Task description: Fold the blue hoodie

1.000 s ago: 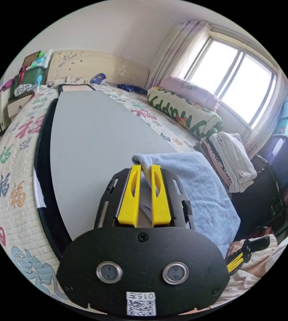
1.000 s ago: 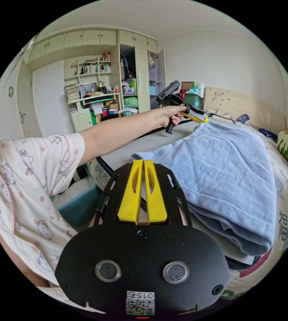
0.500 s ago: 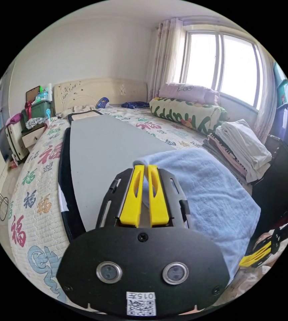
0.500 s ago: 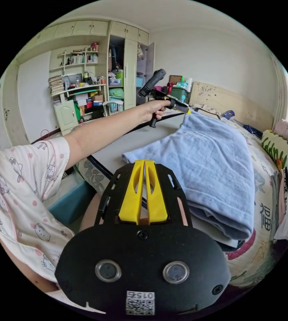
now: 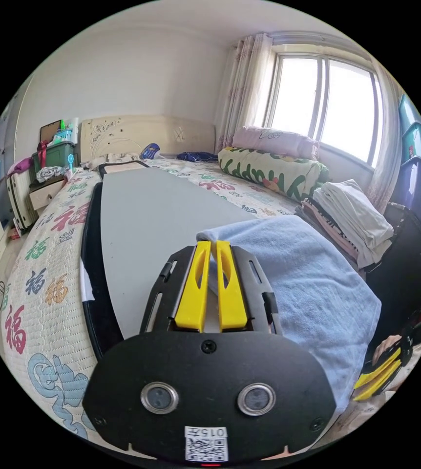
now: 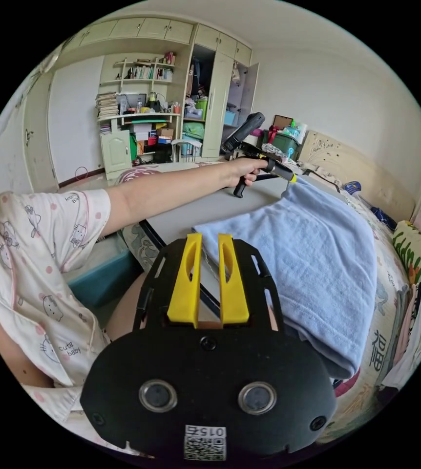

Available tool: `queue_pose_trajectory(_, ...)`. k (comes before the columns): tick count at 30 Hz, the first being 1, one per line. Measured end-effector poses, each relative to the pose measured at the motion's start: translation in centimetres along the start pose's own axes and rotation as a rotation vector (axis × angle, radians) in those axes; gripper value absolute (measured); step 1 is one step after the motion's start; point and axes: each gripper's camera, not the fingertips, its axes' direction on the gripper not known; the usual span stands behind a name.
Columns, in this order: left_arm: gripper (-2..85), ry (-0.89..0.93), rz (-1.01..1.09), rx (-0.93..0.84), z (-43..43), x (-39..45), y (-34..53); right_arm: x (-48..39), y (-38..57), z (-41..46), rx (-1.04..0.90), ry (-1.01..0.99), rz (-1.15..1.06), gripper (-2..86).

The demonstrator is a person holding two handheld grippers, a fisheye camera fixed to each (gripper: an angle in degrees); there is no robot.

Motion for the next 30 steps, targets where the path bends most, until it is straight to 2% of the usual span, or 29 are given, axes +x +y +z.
queue_pose_trajectory(5,1.0,0.011,-0.008,0.007,0.1,0.2,-0.2,-1.0,-1.5,1.6,-0.069,0.019,-0.016,7.4)
queue_pose_trajectory(8,1.0,0.008,-0.007,0.010,0.2,0.4,-0.5,-0.5,-2.2,1.0,-0.058,0.000,0.014,5.0)
queue_pose_trajectory(12,0.9,-0.031,0.007,0.061,-0.6,1.1,-1.0,0.5,-2.8,-1.7,0.017,-0.077,0.053,0.3)
queue_pose_trajectory(15,0.8,-0.107,0.019,0.100,-2.0,1.7,-1.9,0.8,-3.5,-4.8,0.109,-0.222,0.047,-0.4)
queue_pose_trajectory(17,0.8,-0.153,0.044,0.095,-2.1,2.1,-2.4,0.8,-4.1,-6.2,0.151,-0.243,0.041,-0.5)
queue_pose_trajectory(19,0.8,-0.180,0.048,0.055,-1.4,2.1,-2.9,0.2,-4.9,-6.2,0.128,-0.211,0.010,-0.6)
queue_pose_trajectory(24,1.0,-0.297,0.111,-0.187,3.0,2.1,-4.7,-0.9,-6.2,-2.5,-0.037,-0.197,0.034,-0.3)
queue_pose_trajectory(30,1.9,-0.348,0.164,-0.287,4.8,1.7,-6.7,-0.3,-8.9,-5.5,-0.039,-0.247,0.062,1.0)
